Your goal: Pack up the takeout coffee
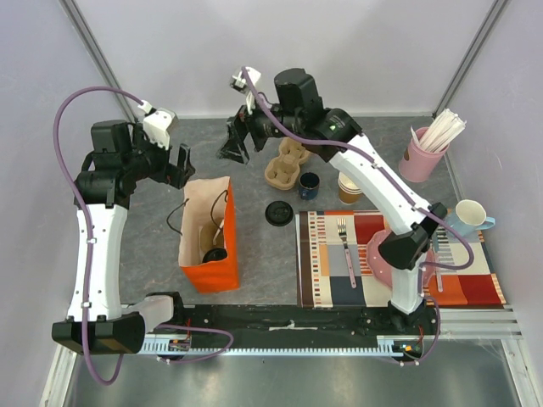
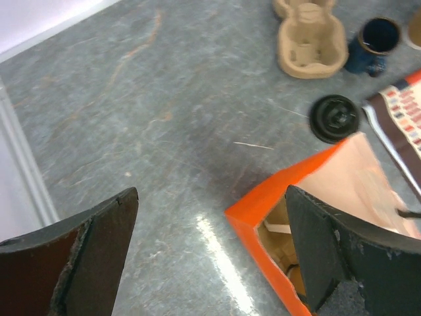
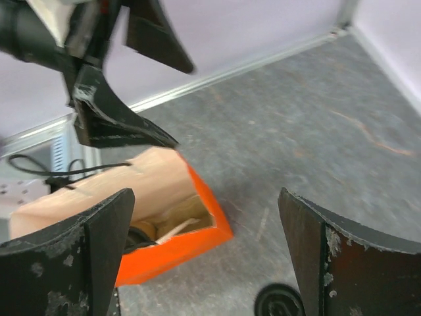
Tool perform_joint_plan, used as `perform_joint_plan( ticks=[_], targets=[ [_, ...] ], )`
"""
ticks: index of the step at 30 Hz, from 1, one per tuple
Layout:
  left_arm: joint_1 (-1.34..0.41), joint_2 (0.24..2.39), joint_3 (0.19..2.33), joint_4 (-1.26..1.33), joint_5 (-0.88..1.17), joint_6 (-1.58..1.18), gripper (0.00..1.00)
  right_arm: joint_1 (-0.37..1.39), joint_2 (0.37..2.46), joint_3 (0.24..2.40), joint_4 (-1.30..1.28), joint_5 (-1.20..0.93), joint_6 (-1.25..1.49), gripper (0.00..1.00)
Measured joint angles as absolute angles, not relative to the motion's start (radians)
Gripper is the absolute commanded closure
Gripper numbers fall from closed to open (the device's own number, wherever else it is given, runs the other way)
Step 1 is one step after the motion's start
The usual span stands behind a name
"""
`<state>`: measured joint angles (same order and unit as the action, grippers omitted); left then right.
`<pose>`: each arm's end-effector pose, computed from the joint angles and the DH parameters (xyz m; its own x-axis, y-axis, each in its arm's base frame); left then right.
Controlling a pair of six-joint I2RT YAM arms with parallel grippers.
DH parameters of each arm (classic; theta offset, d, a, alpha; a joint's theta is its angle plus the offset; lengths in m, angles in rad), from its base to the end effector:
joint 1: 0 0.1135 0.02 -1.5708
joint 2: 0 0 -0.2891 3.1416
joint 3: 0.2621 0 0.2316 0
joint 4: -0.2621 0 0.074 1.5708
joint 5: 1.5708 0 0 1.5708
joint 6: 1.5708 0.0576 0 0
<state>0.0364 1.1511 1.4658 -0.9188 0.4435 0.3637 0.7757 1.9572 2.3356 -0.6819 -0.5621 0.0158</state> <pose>0.2008 -0.0174 0.4322 -0.4167 0.3064 -0.8559 0.5011 0.8630 0.0650 0.2868 0.3243 0.4830 -0.2284 -0.2053 -0.9517 -0.9521 0.2512 0.1743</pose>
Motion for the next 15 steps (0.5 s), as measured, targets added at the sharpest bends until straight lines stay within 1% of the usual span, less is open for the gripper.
perform_joint_plan(
  ticks=[4,7,11,15],
  targets=[
    [0.042,1.152,1.464,-0.857,0.301,0.315,0.00,0.738,1.878,2.236,-0.643,-0.385,0.034,0.02],
    [0.067,1.158,1.456,-0.813,0.213,0.271,0.00,0.660,1.810,2.130,-0.603,-0.257,0.058,0.02],
    [0.114,1.201,1.452,-0.768,0.143,0.218,0.00,0.530,1.729,1.961,-0.548,-0.081,0.085,0.02],
    [0.170,1.235,1.398,-0.702,0.124,0.181,0.00,0.446,1.688,1.816,-0.516,0.071,0.082,0.02]
  ],
)
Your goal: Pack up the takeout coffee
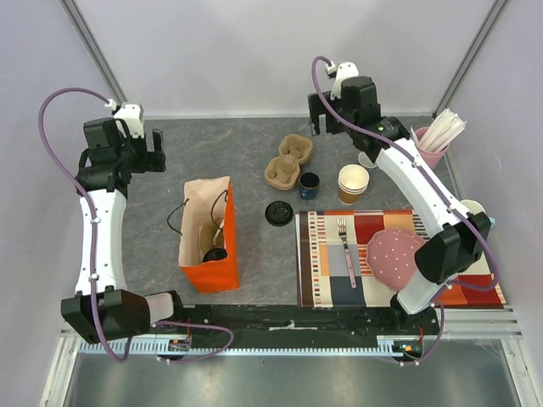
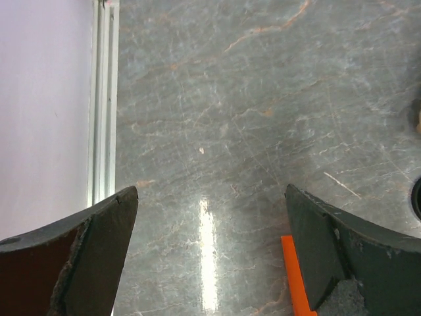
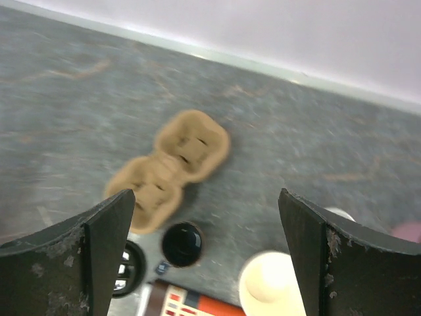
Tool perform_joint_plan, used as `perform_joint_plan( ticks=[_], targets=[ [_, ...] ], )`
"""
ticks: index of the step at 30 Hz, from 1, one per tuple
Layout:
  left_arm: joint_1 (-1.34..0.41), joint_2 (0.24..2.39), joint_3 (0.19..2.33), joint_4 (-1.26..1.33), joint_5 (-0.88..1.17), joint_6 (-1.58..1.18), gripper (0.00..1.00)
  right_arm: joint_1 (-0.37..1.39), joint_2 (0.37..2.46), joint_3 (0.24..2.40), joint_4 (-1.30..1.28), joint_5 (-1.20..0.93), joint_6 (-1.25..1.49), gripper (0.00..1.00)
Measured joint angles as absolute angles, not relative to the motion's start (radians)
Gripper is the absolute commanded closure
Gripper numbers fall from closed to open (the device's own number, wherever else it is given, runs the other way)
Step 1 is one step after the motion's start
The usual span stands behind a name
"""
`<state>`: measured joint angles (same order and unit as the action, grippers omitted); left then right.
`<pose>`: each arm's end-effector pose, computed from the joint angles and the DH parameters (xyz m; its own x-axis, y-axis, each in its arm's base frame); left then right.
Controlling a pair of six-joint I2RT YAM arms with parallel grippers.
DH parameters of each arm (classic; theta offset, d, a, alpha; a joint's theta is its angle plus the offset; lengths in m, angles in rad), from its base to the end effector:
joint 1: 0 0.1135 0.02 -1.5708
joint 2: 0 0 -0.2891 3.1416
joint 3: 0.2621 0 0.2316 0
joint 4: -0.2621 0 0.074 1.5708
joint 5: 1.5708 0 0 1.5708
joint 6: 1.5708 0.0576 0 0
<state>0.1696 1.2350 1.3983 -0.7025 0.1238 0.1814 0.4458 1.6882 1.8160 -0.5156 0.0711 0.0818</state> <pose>0.2459 0.0349 0.4147 -0.5091 0.0945 -0.8555 0.0293 0.9953 0.0925 0.3534 0.1644 0.4389 -0.3703 -0.0866 -0.9248 -0.3416 0.9386 0.0489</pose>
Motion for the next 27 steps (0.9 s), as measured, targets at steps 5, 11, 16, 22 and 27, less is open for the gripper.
perform_joint_plan(
  ticks=[5,11,16,22,27],
  targets=[
    [0.202,1.257,1.316,-0.663,0.139,0.173,0.00,0.436,1.644,1.626,-0.471,0.258,0.078,0.02],
    [0.211,1.259,1.149,-0.522,0.174,0.164,0.00,0.423,1.468,1.255,-0.287,0.445,0.077,0.02],
    [0.216,1.222,0.957,-0.355,0.221,0.142,0.00,0.409,1.286,0.961,-0.068,0.556,0.042,0.02],
    [0.216,1.155,0.740,-0.116,0.237,0.110,0.00,0.410,1.161,0.728,0.105,0.639,0.052,0.02],
    [0.216,1.105,0.548,0.076,0.243,0.095,0.00,0.409,1.122,0.620,0.179,0.717,0.123,0.02]
  ],
)
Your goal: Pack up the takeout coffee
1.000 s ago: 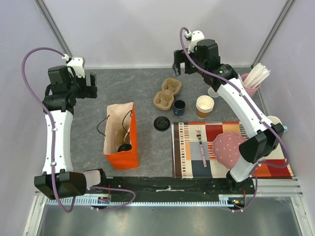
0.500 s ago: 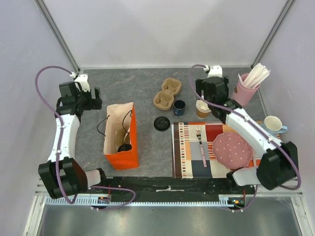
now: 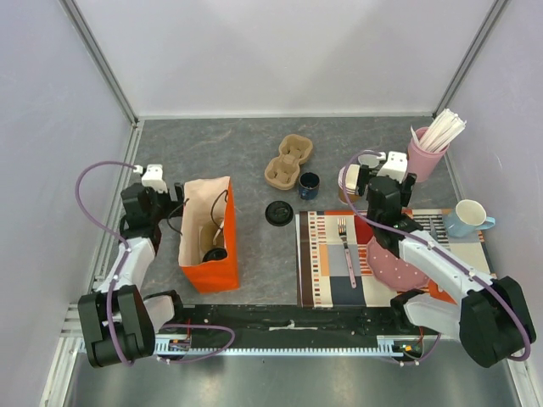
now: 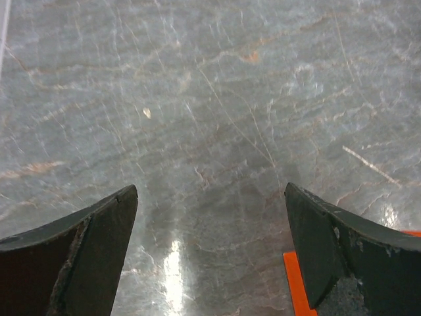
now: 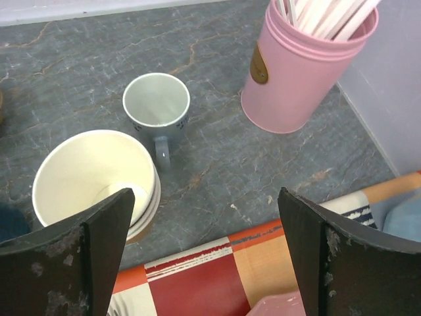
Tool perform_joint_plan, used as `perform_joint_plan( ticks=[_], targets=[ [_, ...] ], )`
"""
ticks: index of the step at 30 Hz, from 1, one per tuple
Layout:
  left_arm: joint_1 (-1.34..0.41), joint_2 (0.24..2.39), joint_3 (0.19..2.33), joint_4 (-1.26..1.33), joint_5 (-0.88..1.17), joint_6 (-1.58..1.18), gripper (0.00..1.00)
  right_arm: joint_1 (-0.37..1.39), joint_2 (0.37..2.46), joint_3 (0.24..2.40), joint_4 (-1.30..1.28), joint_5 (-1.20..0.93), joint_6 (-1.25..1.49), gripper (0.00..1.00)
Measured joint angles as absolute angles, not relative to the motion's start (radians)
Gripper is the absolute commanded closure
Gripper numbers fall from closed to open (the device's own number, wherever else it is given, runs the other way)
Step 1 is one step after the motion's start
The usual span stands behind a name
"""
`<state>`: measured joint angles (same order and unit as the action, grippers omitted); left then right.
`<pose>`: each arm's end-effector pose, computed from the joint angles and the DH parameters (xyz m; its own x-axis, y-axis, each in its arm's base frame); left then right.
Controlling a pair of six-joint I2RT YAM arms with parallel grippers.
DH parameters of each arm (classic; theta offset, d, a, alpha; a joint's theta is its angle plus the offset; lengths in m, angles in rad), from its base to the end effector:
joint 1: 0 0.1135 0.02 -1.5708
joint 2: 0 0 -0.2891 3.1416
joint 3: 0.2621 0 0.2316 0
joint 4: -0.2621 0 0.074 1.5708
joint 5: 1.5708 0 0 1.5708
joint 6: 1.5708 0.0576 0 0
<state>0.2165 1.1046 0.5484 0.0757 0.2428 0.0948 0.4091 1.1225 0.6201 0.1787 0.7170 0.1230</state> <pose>0.2246 0.0352 0.2446 -0.4494 -0.0048 -0.8933 0.0425 0.9987 -0.0267 0.2270 0.0571 0.2816 -0.2563 -0.0103 -0.9665 0.3055 0.9478 -0.0911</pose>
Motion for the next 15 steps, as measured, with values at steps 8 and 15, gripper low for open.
perform_joint_plan(
  ticks=[8,15],
  targets=[
    [0.216,1.065,0.380,0.277,0.264,0.077,0.00,0.410,1.110,0.432,0.352,0.767,0.192,0.02],
    [0.216,1.078,0.359,0.387,0.293,0.047,0.00,0.410,1.125,0.369,0.434,0.801,0.199,0.02]
  ],
)
